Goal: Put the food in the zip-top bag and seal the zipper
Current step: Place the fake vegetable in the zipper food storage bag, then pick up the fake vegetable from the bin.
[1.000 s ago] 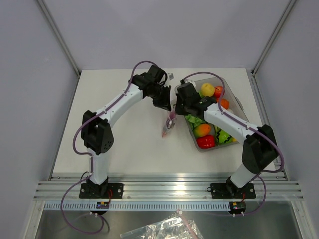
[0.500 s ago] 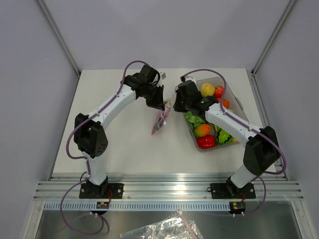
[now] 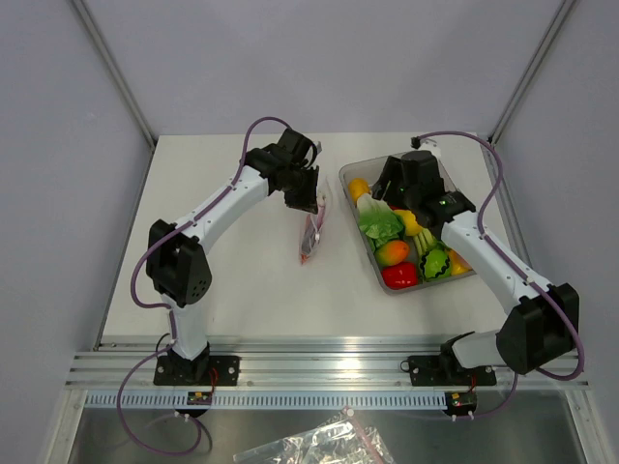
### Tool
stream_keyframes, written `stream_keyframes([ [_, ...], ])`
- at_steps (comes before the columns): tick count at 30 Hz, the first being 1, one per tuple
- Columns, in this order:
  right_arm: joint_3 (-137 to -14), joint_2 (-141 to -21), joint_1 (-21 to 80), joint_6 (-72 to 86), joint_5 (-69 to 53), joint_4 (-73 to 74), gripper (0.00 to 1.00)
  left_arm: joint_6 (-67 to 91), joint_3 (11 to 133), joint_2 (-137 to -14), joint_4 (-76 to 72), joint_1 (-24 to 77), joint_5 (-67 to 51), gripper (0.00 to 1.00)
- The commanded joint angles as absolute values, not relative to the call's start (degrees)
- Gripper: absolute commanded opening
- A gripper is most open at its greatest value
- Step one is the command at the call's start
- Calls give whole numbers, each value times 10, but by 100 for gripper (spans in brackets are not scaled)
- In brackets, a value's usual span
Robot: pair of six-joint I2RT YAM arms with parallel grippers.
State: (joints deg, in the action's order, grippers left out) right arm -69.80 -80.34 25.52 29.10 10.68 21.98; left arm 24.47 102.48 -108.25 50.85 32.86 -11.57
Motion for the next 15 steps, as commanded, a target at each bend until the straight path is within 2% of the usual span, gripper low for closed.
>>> stream_keyframes([
  [1, -658, -770, 196, 310, 120, 214, 70, 250, 1024, -1088, 484, 334, -87, 0],
  [6, -616, -781, 102, 321, 95, 207, 74, 243, 1029, -1085, 489, 341, -69, 0],
  [15, -700, -924, 40, 299, 97, 178, 77, 236, 1027, -1078, 487, 348, -78, 0],
])
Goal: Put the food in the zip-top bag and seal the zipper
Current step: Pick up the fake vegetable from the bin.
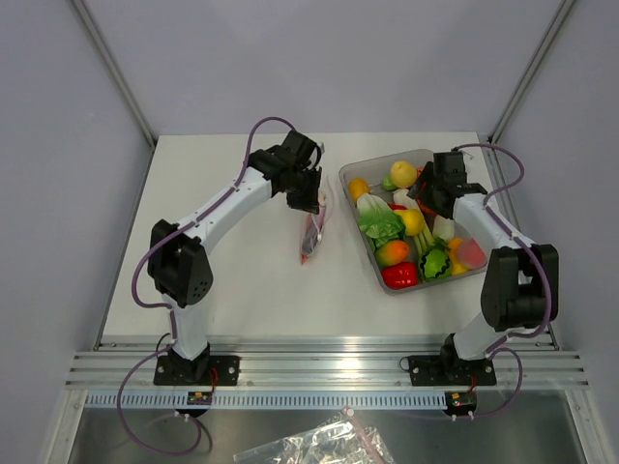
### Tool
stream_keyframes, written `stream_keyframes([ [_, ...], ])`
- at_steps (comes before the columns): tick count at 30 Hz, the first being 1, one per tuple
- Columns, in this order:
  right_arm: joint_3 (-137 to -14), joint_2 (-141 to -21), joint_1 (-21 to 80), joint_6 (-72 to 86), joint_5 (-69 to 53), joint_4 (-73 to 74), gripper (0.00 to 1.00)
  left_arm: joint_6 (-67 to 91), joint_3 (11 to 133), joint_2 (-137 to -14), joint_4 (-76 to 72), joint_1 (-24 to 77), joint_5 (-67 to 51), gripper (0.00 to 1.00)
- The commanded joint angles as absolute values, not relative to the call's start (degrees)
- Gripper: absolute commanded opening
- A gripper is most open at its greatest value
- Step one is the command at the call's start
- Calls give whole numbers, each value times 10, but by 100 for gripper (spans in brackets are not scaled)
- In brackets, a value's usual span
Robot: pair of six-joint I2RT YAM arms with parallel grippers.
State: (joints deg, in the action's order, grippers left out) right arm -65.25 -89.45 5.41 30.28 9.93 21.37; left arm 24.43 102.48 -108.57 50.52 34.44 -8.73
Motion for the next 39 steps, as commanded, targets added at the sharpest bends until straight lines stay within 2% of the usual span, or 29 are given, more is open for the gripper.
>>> stream_keyframes([
  [1, -709, -932, 37, 301, 91, 167, 77, 235, 1027, -1077, 488, 348, -78, 0],
  [7, -780, -1006, 19, 332, 112, 153, 77, 229, 1025, -1073, 492, 348, -83, 0],
  [18, -818, -1087, -27, 464, 98, 120, 76, 222, 1011, -1078, 487, 351, -98, 0],
  [25, -872, -1164, -27, 492, 87, 121, 76, 218, 1001, -1074, 486, 351, -95, 0],
  [29, -856, -1180, -28, 511, 62, 72, 76, 215, 1001, -1075, 489, 352, -94, 0],
  [32, -860, -1180, -27, 507, 68, 70, 65, 214, 998, -1073, 490, 352, -92, 0],
  [33, -851, -1175, -26, 505, 73, 65, 53, 215, 997, -1073, 490, 352, -91, 0],
  [36, -835, -1147, -26, 489, 83, 53, 35, 215, 991, -1070, 486, 352, -91, 0],
  [39, -805, -1108, -26, 474, 91, 55, 31, 215, 993, -1075, 483, 352, -94, 0],
])
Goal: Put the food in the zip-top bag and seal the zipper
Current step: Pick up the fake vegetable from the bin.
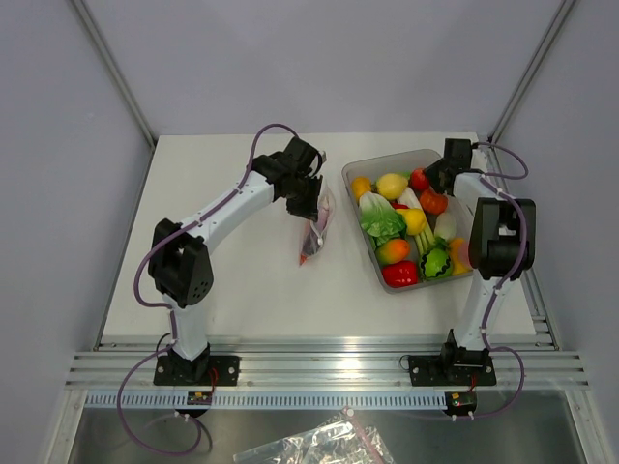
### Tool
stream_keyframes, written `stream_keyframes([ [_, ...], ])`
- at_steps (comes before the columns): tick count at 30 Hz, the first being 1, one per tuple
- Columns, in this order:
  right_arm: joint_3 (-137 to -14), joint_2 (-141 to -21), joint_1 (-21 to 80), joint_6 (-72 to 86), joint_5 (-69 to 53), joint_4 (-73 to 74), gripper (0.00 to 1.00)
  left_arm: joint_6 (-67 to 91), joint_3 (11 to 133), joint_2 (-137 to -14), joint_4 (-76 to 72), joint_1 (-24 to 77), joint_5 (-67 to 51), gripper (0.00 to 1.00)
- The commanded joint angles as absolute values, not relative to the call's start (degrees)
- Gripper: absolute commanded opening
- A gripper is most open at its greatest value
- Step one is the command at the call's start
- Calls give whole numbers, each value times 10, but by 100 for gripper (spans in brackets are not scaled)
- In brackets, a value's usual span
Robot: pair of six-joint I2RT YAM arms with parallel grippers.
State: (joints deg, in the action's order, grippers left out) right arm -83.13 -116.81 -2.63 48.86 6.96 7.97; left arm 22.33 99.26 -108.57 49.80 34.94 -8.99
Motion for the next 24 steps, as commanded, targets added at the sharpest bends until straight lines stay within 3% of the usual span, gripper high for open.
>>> stream_keyframes([
  [1, -793, -1082, -26, 473, 91, 41, 31, 215, 994, -1076, 483, 352, -93, 0],
  [7, -739, -1016, -26, 442, 75, 40, 31, 210, 1001, -1079, 484, 352, -89, 0],
  [20, -690, -993, -26, 397, 28, 35, 31, 212, 1003, -1086, 482, 352, -89, 0],
  [22, -700, -996, -25, 384, 16, 38, 41, 212, 1003, -1085, 481, 352, -89, 0],
  [24, -722, -1000, -26, 370, 11, 73, 62, 212, 1003, -1085, 480, 352, -89, 0],
])
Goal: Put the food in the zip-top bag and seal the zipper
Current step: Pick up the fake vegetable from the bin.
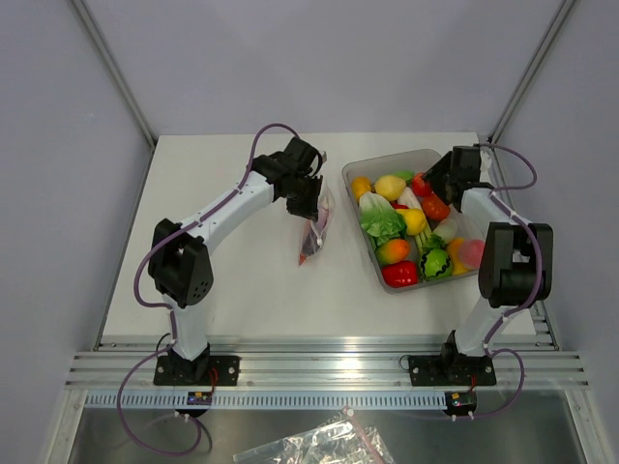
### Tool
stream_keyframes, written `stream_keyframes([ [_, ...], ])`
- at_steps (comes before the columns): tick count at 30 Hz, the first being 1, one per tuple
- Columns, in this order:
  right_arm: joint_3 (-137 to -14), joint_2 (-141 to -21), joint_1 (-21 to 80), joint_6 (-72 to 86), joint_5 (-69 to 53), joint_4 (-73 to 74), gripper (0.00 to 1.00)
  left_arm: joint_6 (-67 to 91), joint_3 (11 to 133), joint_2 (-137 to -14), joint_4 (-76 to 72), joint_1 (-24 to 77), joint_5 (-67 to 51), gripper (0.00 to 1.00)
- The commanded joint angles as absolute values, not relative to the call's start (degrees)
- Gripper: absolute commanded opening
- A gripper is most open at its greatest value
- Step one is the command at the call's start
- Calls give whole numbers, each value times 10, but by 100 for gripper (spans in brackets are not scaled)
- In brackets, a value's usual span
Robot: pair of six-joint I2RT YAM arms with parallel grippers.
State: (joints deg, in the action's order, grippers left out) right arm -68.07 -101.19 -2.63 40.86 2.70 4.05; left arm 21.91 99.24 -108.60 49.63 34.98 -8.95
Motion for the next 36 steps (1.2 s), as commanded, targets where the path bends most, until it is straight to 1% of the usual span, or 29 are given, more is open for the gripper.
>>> stream_keyframes([
  [1, -726, -998, -25, 365, 20, 82, 71, 213, 1003, -1086, 479, 352, -90, 0],
  [3, -707, -983, -26, 351, 37, 85, 72, 212, 1004, -1087, 479, 352, -91, 0],
  [6, -674, -949, -25, 333, 66, 96, 69, 212, 1004, -1091, 476, 352, -94, 0],
  [9, -672, -948, -25, 309, 78, 143, 72, 213, 1007, -1094, 476, 352, -98, 0],
  [10, -670, -954, -26, 304, 82, 150, 73, 213, 1008, -1095, 475, 352, -98, 0],
  [12, -651, -954, -26, 304, 84, 145, 93, 213, 1008, -1095, 475, 352, -98, 0],
  [13, -647, -959, -26, 309, 83, 142, 99, 212, 1008, -1096, 475, 352, -98, 0],
  [20, -687, -1020, -26, 313, 68, 132, 99, 213, 1011, -1097, 478, 352, -96, 0],
  [23, -707, -1042, -25, 311, 68, 140, 89, 212, 1014, -1098, 480, 352, -91, 0],
  [25, -711, -1051, -26, 314, 66, 138, 75, 212, 1018, -1100, 482, 352, -91, 0],
  [27, -705, -1046, -26, 319, 73, 132, 68, 212, 1025, -1103, 485, 352, -92, 0],
  [28, -694, -1041, -26, 319, 75, 128, 57, 212, 1027, -1105, 486, 352, -93, 0],
  [30, -682, -1021, -25, 320, 77, 121, 51, 212, 1028, -1107, 486, 352, -95, 0],
  [31, -670, -1012, -26, 318, 79, 118, 47, 214, 1033, -1108, 484, 352, -96, 0],
  [36, -635, -926, -26, 309, 79, 120, 45, 218, 1075, -1133, 497, 362, -101, 0],
])
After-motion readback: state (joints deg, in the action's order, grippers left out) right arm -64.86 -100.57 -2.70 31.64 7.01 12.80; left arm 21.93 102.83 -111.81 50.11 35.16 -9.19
